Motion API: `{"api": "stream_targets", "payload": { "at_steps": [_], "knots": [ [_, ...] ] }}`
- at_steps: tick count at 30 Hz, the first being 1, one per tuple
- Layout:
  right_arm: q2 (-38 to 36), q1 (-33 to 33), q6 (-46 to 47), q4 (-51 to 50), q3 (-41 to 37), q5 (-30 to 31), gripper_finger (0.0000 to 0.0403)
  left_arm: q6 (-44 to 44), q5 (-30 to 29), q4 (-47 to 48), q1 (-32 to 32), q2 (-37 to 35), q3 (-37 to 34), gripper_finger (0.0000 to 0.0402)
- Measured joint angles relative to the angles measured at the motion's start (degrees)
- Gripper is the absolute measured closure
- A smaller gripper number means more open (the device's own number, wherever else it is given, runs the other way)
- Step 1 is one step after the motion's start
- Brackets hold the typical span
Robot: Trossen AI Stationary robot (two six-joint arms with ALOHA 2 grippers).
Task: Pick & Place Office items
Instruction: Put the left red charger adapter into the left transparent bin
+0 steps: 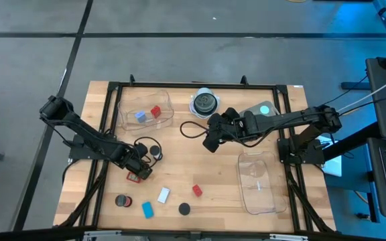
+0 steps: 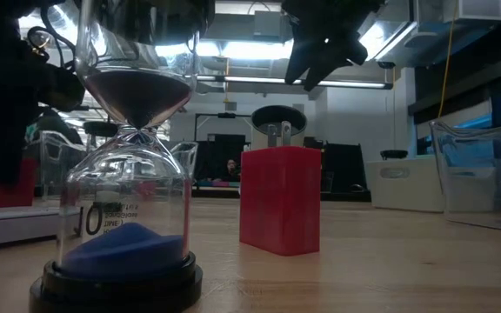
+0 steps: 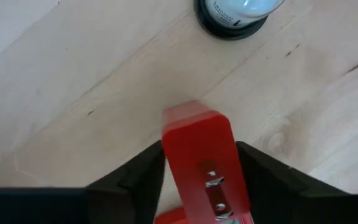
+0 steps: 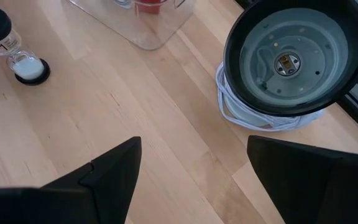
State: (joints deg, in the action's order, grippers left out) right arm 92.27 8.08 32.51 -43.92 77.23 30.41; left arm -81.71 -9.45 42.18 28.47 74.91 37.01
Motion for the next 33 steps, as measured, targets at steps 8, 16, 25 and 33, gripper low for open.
{"api": "stream_targets", "payload": {
  "at_steps": [8,16,25,33],
  "knots": [
    [0.00,0.01,0.00,0.02,0.00,0.00,0.0106,3.74,-1.57,0.47,-0.05,-1.30,0.00,0.0285],
    [0.00,0.02,0.00,0.28,0.00,0.01,0.0106,4.16,-15.41,21.04,-0.13,-9.07,8.31,0.0285],
    [0.00,0.00,0.00,0.27,0.00,0.02,0.0106,7.82,-42.11,35.41,-7.73,-14.24,17.59,0.0285],
    [0.00,0.01,0.00,0.48,0.00,0.01,0.0106,22.94,-35.32,34.69,-27.05,-12.14,17.59,0.0285]
  ]
}}
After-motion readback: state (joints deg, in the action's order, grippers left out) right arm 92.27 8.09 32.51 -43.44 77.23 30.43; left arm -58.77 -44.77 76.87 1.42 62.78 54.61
